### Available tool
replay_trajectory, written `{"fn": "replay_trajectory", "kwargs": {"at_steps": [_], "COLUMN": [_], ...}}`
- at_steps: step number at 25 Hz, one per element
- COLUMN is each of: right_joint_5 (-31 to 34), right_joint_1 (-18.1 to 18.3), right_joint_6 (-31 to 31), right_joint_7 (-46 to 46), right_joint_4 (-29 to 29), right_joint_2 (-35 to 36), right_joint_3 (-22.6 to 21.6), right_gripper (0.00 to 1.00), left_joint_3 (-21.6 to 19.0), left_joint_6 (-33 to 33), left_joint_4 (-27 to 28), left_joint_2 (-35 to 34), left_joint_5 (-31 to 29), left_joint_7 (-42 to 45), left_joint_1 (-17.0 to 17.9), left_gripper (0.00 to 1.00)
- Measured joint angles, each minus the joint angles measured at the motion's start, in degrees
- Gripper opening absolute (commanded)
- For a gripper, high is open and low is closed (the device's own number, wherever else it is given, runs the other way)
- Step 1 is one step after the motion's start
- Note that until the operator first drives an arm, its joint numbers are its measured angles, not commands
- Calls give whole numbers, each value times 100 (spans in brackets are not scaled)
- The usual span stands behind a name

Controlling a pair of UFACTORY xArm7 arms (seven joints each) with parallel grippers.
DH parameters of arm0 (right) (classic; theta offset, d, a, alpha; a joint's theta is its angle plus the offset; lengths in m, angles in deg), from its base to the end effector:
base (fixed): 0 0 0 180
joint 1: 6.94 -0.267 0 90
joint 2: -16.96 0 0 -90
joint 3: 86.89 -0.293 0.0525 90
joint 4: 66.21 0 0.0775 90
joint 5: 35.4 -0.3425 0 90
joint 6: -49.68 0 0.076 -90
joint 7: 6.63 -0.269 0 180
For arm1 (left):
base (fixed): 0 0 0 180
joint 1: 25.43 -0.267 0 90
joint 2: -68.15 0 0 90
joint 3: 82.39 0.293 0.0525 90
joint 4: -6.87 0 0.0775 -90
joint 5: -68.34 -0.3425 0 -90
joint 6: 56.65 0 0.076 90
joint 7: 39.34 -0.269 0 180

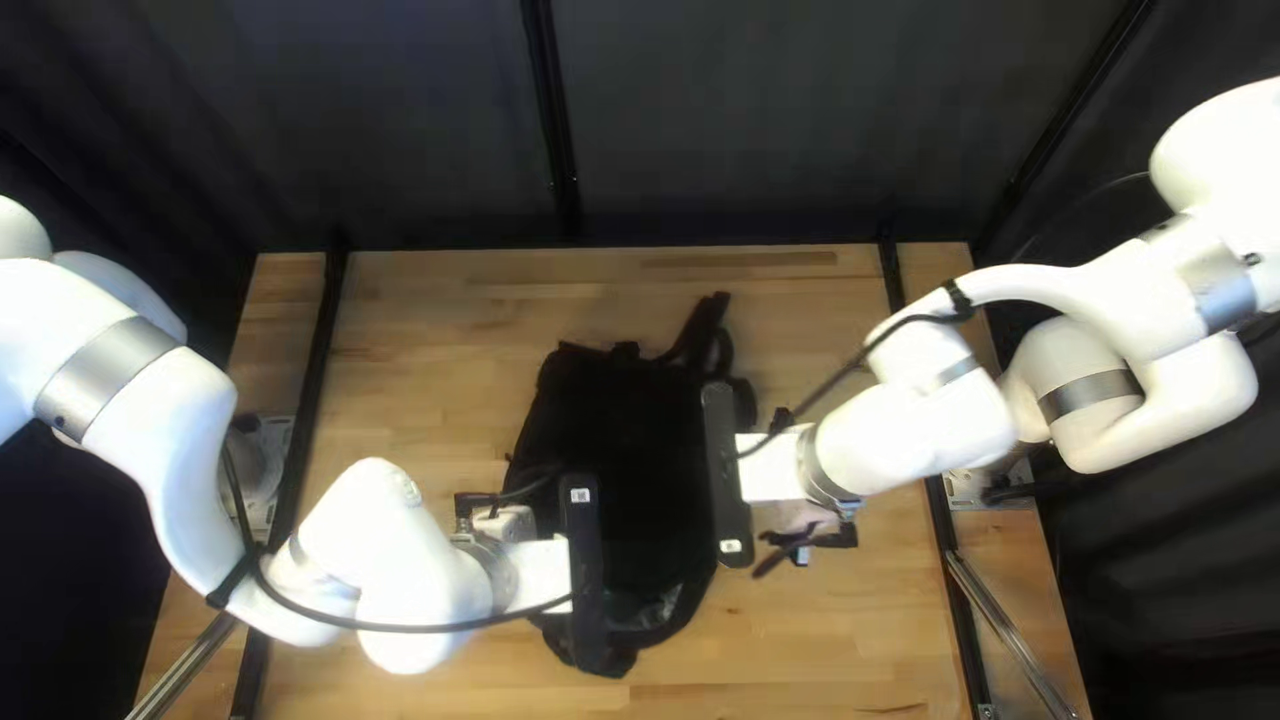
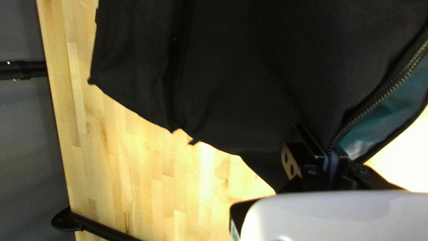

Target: Remove a lunch box from a kids backpack

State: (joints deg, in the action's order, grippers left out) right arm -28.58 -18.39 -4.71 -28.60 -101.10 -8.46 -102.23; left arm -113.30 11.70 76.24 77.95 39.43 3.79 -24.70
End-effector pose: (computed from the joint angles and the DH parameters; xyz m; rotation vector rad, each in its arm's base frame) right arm 0.3384 0.1277 0.1910 2.9643 0.1923 0.2448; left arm 0.4678 -0.1661 0.1890 -2.7719 0.0231 -0.1825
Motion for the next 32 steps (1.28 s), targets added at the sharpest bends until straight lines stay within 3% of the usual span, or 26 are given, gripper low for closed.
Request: {"fn": "replay_trajectory", "kwargs": {"at_steps": [4,9,14,23,32], "right_joint_5": [97,396,639,1101,1212], "right_joint_1": [-60,-148,-191,-184,-212], "right_joint_6": [-161,-171,-99,-129,-326], "right_joint_7": [69,31,-38,-93,-107], "right_joint_4": [-297,-516,-602,-1032,-1254], "right_joint_2": [413,907,1210,1766,1844], "right_joint_3": [-149,-430,-595,-735,-798], "right_gripper": [100,100,100,100,100], "left_joint_3": [133,387,565,734,1019], "left_joint_6": [-191,-890,-1330,-1123,-801], "left_joint_4": [8,-510,-796,-183,474], "left_joint_2": [0,-315,-533,-190,566], "left_joint_5": [223,643,1147,1919,2686], "left_joint_7": [-486,-1266,-1820,-2229,-2992], "left_joint_1": [-292,-829,-1156,-1454,-2093], "left_gripper": [0,0,0,0,0]}}
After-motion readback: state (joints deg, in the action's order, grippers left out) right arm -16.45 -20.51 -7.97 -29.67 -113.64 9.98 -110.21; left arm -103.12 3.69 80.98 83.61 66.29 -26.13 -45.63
